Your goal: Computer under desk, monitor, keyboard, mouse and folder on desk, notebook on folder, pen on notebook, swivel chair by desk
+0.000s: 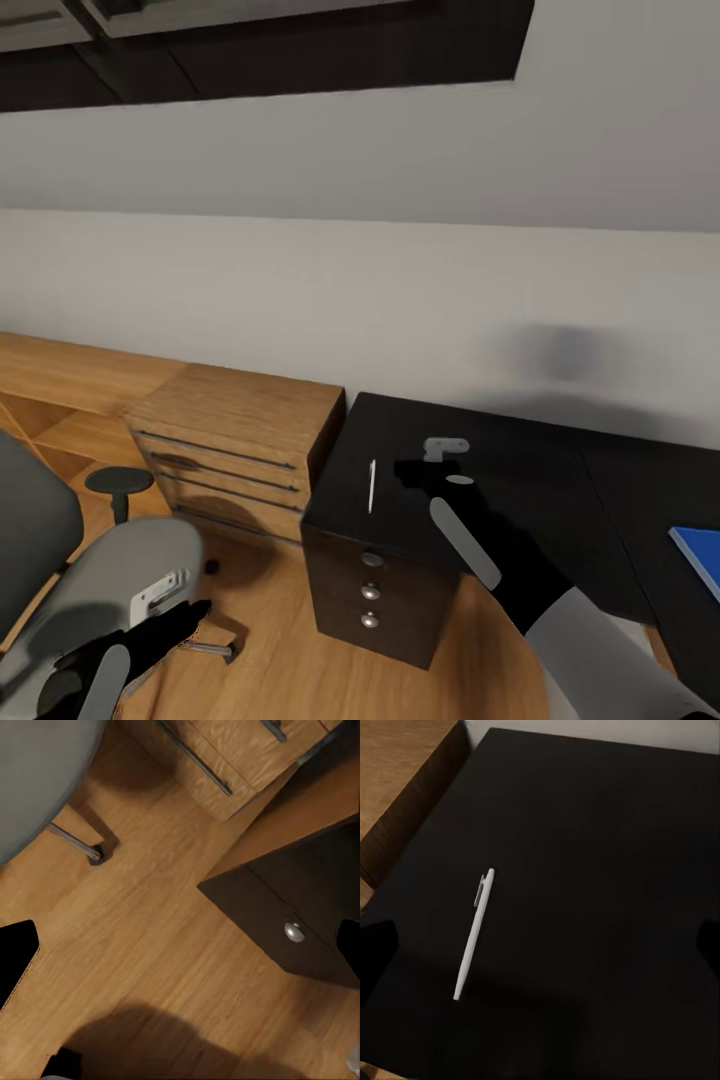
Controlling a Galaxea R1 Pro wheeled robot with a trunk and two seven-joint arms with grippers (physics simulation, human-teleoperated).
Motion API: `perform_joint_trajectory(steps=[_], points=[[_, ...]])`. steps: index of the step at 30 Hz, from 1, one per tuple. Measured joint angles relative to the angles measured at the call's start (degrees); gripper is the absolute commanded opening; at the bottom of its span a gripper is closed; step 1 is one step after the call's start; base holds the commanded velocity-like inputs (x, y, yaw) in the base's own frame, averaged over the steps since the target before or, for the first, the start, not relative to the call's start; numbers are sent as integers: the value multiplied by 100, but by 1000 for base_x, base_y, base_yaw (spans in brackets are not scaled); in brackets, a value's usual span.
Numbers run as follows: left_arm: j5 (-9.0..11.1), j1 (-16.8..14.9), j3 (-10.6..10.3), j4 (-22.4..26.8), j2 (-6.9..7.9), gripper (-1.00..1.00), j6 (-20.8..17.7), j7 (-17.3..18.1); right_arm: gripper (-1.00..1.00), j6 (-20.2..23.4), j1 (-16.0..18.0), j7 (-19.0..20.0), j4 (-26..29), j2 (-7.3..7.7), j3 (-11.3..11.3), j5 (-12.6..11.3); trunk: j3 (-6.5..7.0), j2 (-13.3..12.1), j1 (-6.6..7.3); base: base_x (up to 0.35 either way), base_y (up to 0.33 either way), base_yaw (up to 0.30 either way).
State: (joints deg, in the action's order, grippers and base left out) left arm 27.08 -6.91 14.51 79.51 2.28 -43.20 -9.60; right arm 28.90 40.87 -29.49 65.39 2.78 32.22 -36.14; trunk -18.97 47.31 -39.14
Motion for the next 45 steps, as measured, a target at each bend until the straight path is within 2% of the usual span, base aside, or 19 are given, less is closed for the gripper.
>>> perform_joint_trajectory(steps=[14,27,34,39,45], points=[[1,0,25,6,-2,100,-15,4,100,-11,0,8,-220,-12,-1,10,0,0,0,201,176,0],[15,0,17,5,-24,100,-13,4,100,-6,2,14,-828,-60,-4,25,0,0,-1,245,31,0],[18,0,16,5,-26,100,-14,4,100,-42,15,37,-1454,-237,0,36,0,0,-2,107,1,0],[18,0,16,5,-27,100,-15,4,100,-109,25,50,-1739,-288,2,47,0,0,-1,95,20,0],[18,0,16,6,-31,100,-15,4,100,-182,27,56,-1819,-309,1,57,0,0,-1,142,116,0]])
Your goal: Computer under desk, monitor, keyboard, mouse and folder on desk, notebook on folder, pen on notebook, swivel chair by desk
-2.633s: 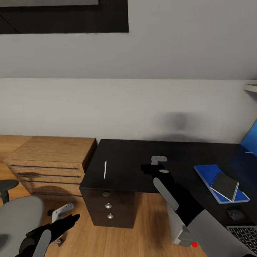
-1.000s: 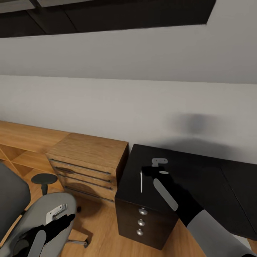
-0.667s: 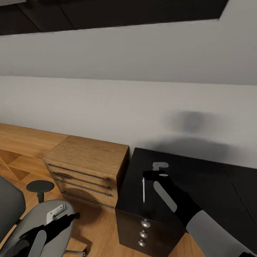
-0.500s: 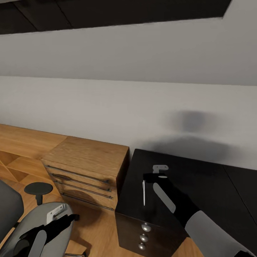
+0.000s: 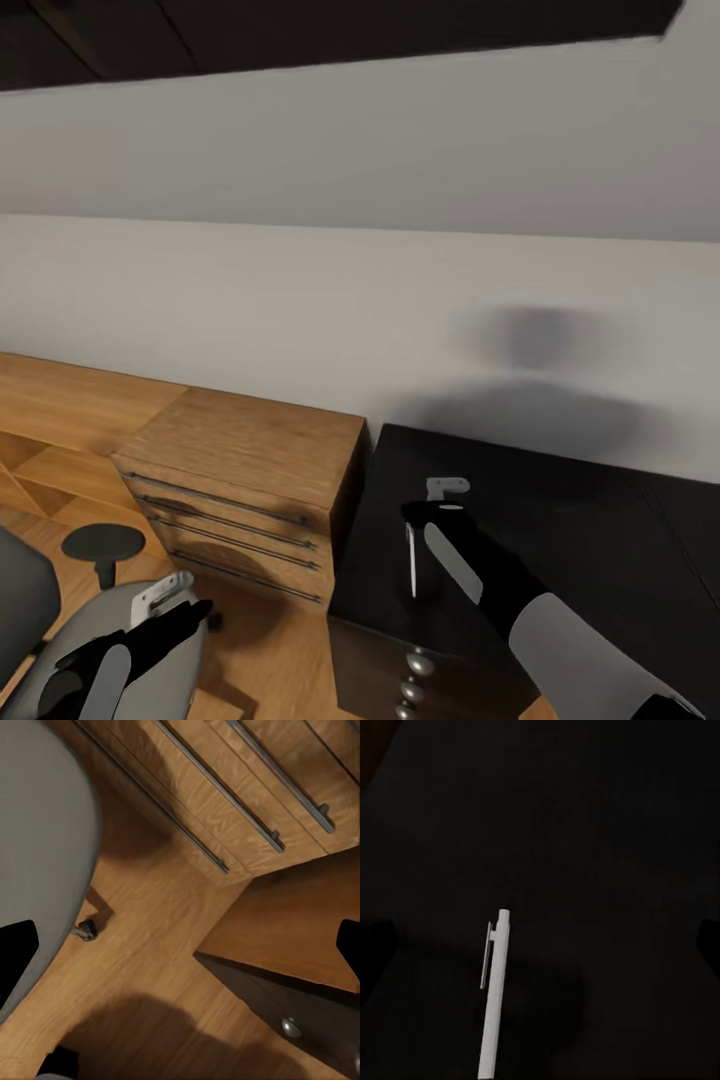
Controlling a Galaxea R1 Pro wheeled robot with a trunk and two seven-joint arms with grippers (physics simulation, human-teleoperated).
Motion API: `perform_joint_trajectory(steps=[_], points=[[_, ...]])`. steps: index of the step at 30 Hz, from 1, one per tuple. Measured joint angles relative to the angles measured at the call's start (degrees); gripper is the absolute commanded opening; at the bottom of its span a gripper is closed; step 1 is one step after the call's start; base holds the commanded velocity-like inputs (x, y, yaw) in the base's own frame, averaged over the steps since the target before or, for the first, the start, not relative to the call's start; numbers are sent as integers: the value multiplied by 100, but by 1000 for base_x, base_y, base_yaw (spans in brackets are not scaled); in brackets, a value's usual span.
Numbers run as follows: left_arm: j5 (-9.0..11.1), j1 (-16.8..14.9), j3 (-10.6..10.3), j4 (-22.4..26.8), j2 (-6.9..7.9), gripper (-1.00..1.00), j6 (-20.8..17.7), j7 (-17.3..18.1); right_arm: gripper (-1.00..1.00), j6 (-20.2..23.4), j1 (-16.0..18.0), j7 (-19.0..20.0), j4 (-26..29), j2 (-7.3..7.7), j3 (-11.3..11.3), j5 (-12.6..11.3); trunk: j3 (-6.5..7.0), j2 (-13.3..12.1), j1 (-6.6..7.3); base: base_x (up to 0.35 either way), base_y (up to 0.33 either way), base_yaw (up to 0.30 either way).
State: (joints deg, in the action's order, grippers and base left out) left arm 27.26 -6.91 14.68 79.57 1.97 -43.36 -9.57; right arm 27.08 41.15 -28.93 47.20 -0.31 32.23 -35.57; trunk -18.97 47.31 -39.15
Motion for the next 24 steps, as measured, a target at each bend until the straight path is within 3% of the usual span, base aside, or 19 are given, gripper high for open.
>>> perform_joint_trajectory(steps=[8,15,16,17,24], points=[[4,0,0,-2,-4,100,-16,1,100,26,1,-48,-123,-181,-1,-6,0,0,-2,17,13,0],[8,0,0,-1,-4,100,-17,1,100,96,305,-132,-1080,-462,-10,-17,0,-1,-2,0,0,0],[5,0,-1,-1,-4,100,-17,1,100,165,325,-135,-1118,-509,-10,-18,0,0,-2,0,0,0],[-3,0,-1,-1,-3,100,-17,1,100,582,390,-132,-1170,-590,-11,-13,0,0,-1,0,0,0],[9,0,0,50,-86,100,-11,7,100,746,420,-121,-1182,-597,-17,-25,0,0,-1,0,0,0]])
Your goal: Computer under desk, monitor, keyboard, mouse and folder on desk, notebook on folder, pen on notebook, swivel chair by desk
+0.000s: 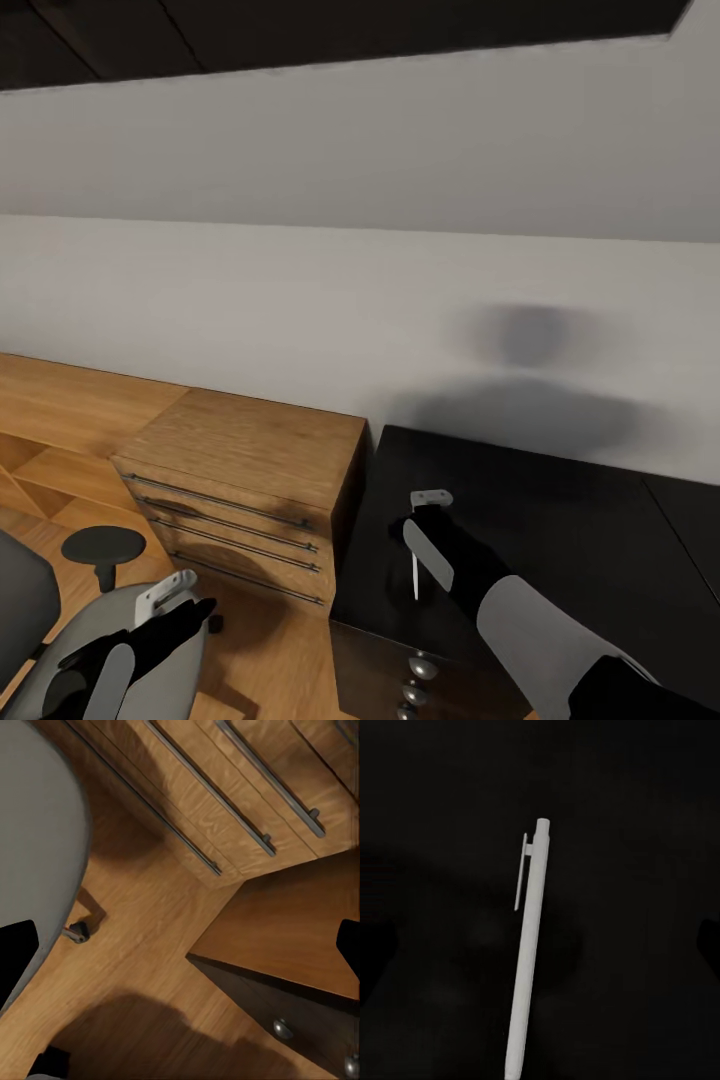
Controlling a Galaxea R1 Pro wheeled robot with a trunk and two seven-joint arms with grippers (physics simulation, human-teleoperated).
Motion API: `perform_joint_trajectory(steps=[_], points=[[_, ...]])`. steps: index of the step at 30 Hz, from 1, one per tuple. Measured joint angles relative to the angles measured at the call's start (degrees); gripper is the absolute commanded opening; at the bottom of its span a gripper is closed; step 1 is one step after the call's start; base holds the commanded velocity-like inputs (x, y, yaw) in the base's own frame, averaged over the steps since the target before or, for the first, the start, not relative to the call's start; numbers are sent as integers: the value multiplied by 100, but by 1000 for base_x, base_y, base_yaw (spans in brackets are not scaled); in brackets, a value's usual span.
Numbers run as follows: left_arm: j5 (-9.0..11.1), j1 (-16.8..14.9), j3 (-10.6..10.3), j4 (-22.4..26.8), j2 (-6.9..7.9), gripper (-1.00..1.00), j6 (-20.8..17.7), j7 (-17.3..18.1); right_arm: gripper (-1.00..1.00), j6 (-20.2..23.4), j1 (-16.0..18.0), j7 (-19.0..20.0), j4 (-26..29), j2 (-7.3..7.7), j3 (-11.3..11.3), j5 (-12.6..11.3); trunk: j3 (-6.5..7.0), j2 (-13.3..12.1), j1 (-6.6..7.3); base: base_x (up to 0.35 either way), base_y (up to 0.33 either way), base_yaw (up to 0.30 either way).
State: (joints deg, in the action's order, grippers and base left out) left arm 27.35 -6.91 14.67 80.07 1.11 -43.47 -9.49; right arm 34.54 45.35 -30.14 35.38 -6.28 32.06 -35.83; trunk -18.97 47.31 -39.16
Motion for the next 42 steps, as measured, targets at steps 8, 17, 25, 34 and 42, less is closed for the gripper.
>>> perform_joint_trajectory(steps=[8,17,25,34,42], points=[[2,1,-44,1022,-385,100,-161,-2,100,-29,-4,42,-23,19,17,11,0,0,0,0,0,0],[378,2,-11,1248,-413,100,-795,31,100,-239,-7,53,-46,44,22,28,0,0,0,0,0,0],[446,2,289,1259,-414,100,-845,36,100,-362,-15,58,-17,151,20,11,0,0,0,0,0,4],[449,3,299,1260,-414,100,-845,32,100,-363,-15,48,-13,169,13,15,0,0,0,0,0,182],[447,2,293,1259,-414,100,-846,31,100,-378,-15,52,-21,211,5,17,0,0,0,0,0,55]])
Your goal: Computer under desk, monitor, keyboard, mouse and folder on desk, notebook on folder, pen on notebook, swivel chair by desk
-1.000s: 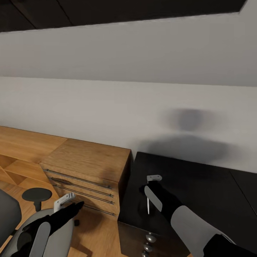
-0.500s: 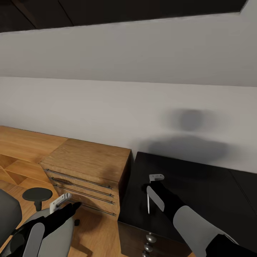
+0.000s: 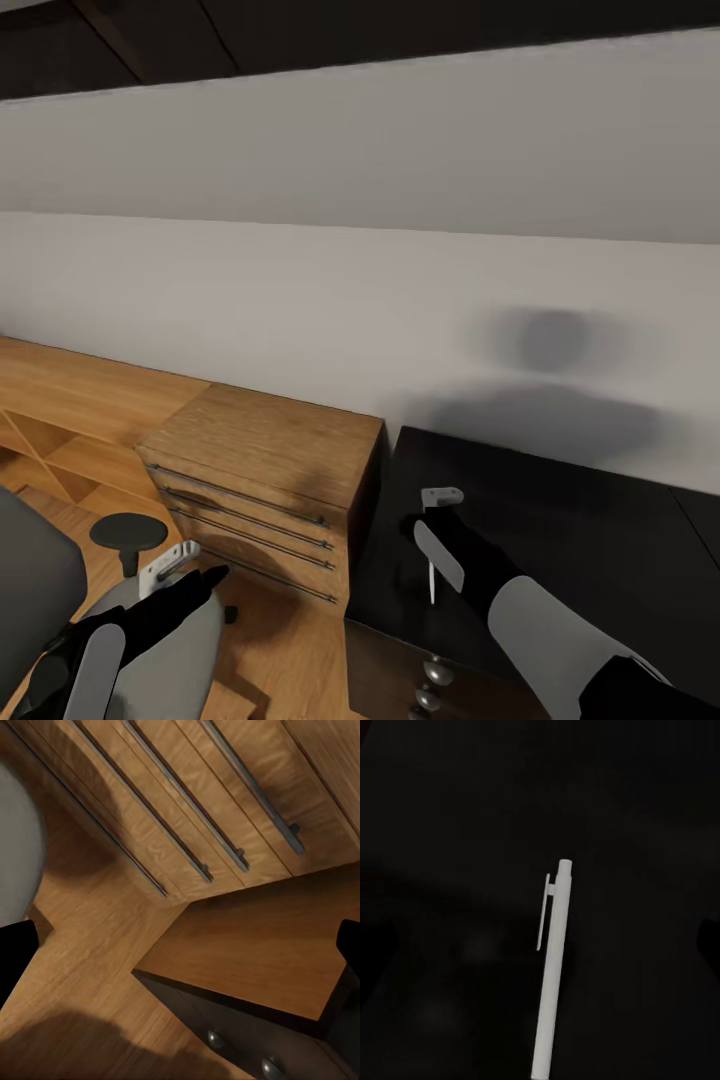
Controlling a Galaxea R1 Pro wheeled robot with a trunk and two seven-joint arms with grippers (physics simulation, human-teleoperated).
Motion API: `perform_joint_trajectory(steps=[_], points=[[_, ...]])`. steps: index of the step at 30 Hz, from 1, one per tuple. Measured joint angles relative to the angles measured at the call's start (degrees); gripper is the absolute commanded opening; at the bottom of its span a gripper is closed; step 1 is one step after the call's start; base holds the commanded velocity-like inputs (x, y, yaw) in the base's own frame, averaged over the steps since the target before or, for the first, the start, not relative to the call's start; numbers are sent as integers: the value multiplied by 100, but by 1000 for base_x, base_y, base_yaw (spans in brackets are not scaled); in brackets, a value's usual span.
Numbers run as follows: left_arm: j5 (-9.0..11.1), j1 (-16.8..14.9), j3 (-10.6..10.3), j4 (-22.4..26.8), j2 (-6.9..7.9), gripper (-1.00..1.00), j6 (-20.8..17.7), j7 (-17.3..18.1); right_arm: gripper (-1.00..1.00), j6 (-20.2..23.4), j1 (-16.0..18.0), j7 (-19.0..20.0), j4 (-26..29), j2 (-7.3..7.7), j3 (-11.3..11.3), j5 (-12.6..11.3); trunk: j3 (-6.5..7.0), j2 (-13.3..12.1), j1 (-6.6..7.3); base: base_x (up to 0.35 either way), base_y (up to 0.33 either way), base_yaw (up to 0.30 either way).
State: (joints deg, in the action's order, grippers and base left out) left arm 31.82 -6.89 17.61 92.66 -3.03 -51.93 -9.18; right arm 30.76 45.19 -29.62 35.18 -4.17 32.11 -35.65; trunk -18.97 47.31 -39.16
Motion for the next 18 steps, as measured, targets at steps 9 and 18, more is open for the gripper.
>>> perform_joint_trajectory(steps=[9,18], points=[[0,0,-3,0,-8,100,0,0,100,-397,0,2,-26,73,7,-5,0,0,0,0,0,2],[-1,0,-1,0,-9,100,0,0,100,-419,0,5,-28,78,23,-22,-143,320,-175,0,0,0]])
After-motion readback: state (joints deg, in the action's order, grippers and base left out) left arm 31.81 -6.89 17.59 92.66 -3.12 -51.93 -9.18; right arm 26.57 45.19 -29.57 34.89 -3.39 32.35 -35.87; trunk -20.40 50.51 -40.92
